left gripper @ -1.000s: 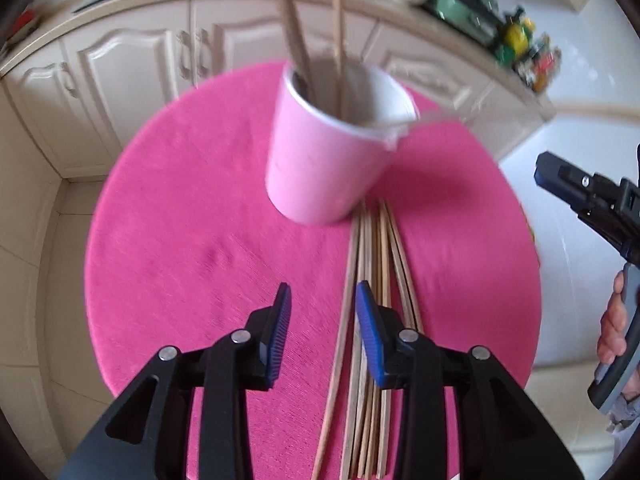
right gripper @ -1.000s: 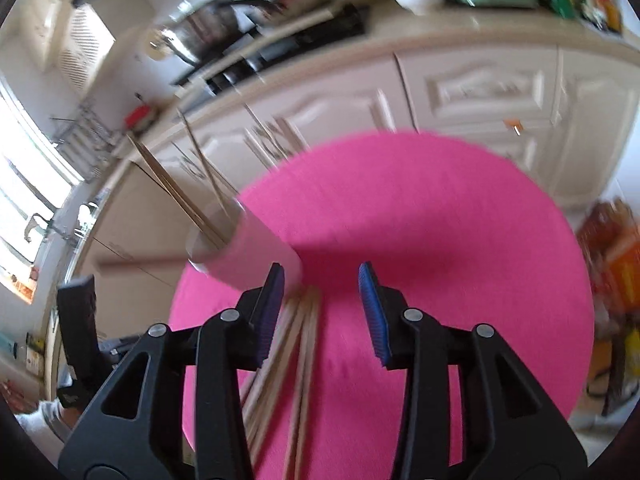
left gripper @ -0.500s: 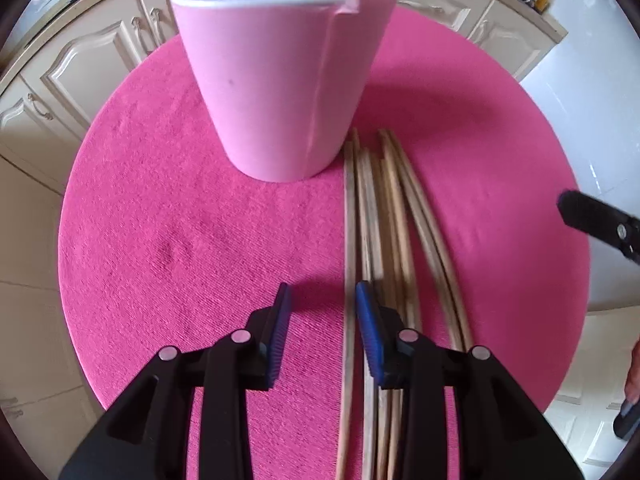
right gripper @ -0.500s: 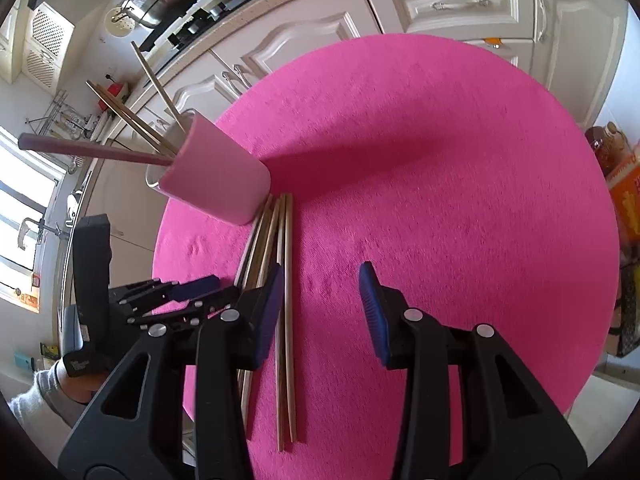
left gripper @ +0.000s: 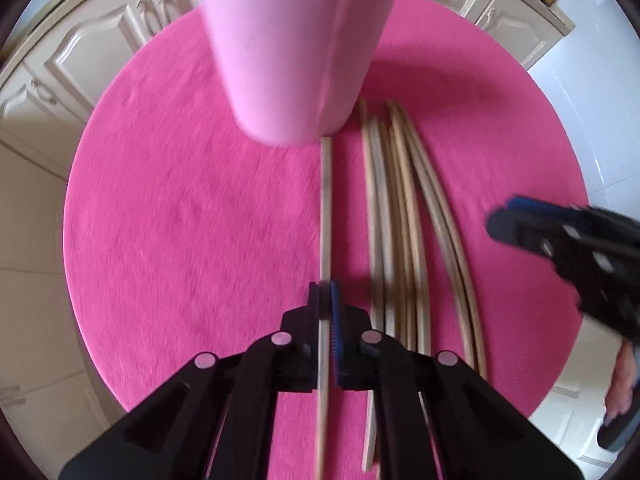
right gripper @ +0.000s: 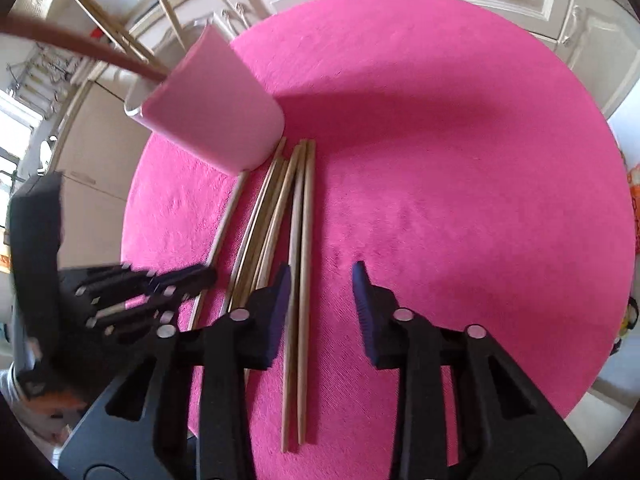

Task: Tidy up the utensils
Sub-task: 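Lower both tools toward the wooden chopsticks lying beside the pink cup, then close the left tool on a chopstick while the right tool grasps another chopstick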

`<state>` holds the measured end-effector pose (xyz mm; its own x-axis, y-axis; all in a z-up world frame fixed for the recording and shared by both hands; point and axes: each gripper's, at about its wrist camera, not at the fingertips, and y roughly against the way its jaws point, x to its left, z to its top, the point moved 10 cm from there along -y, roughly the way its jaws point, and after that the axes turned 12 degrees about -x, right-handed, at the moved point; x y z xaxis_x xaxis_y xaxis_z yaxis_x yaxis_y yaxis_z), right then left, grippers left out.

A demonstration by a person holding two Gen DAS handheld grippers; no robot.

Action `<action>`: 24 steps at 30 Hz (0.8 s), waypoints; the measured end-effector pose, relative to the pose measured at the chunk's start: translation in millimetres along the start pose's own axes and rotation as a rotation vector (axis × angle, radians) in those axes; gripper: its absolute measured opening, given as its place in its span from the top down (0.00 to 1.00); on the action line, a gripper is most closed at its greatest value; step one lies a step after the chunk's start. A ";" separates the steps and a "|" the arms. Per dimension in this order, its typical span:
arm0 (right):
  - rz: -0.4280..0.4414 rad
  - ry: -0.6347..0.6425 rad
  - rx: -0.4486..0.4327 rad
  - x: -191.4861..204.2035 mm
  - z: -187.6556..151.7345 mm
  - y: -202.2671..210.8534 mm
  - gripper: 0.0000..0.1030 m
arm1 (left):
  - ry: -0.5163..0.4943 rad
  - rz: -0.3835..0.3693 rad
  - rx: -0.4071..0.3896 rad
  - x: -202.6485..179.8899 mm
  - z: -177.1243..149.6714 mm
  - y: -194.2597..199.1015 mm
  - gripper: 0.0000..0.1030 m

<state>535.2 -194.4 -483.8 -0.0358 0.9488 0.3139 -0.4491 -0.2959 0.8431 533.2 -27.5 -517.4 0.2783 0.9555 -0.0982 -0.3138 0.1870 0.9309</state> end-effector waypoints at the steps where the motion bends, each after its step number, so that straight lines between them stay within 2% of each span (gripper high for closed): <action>1: -0.008 0.004 0.007 1.1 -0.1 -3.4 0.74 | 0.019 -0.009 0.003 3.1 -4.5 1.8 0.95; 5: -0.040 0.037 0.031 4.3 0.4 -14.5 0.80 | 0.075 -0.015 0.009 21.1 -15.0 6.3 0.95; 9: -0.070 0.070 0.053 7.2 1.0 -22.9 0.82 | 0.129 -0.010 -0.001 36.9 -15.9 8.7 0.95; 21: -0.147 0.136 0.100 10.3 9.0 -40.7 0.84 | 0.181 -0.024 -0.043 63.0 -9.6 26.4 0.95; 24: -0.172 0.165 0.099 10.9 11.6 -41.3 0.91 | 0.181 -0.023 -0.051 59.7 -4.3 32.9 0.95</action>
<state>563.7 -173.1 -510.1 -0.1159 0.9888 0.0937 -0.3718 -0.1306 0.9191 535.5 36.6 -494.2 0.1192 0.9755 -0.1851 -0.3559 0.2160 0.9092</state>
